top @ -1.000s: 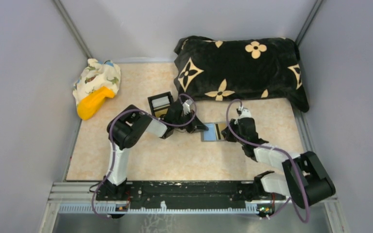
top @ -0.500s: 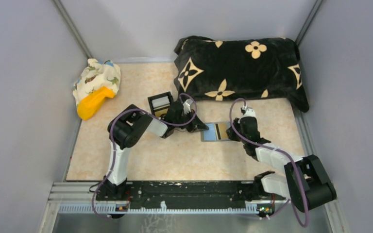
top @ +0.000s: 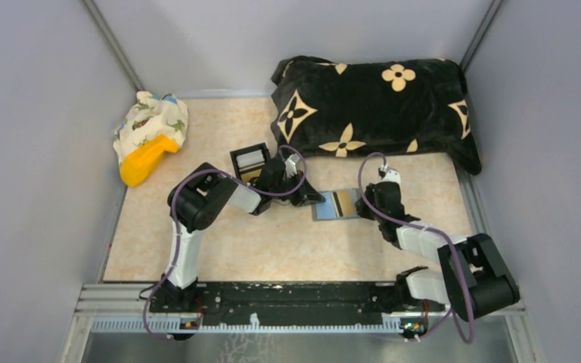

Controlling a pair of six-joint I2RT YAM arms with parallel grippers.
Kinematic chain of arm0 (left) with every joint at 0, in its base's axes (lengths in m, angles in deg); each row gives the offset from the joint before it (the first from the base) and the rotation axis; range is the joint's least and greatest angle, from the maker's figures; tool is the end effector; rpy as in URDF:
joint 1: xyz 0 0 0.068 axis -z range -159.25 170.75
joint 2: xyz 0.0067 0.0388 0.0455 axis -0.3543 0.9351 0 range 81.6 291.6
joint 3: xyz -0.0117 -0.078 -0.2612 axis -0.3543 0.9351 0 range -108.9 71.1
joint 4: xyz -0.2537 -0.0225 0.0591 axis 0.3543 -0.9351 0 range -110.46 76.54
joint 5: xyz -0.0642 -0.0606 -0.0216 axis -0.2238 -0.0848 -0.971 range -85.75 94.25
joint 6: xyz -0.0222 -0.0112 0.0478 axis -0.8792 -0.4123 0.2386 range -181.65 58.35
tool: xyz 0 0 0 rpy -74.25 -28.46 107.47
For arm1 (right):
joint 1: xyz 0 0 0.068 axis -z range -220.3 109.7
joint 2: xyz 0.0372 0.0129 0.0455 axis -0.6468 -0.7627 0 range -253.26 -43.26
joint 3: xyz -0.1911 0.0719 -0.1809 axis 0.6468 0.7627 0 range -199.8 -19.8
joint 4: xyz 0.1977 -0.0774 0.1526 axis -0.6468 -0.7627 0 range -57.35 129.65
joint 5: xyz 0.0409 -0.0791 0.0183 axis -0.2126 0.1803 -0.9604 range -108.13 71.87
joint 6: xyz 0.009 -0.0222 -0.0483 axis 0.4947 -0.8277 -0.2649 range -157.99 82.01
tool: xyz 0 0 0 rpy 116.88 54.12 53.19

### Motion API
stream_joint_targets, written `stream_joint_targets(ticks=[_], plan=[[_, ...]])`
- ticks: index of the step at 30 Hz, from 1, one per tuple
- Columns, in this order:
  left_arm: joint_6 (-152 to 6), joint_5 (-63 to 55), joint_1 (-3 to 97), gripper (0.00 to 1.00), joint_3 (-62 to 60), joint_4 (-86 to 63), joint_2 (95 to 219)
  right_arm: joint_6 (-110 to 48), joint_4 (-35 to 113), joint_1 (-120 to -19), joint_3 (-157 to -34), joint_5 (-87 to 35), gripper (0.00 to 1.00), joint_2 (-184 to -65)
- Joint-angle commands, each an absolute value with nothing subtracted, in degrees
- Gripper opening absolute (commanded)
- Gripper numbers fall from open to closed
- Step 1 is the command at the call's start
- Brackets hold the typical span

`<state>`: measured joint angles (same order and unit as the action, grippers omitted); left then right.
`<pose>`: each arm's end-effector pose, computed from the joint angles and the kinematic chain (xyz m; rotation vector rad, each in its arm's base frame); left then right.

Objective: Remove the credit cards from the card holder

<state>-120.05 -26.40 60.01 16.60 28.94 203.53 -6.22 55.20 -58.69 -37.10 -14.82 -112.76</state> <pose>0.3012 -0.2695 0.0901 0.0134 2.3423 -1.5221 0.2029 0.0654 0.1386 0.2936 2.2224 0.4185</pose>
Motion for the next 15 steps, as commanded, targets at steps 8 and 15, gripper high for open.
stream_joint_targets(ticks=[8,15], plan=[[-120.6,-26.6,60.5,0.22,15.9,28.5,204.4,-4.2,58.3,-59.9,-35.9,-19.5,0.08,-118.1],[-121.7,-26.5,61.6,0.36,14.7,28.5,204.9,-3.9,58.8,-60.2,-35.3,-20.0,0.08,-117.5]])
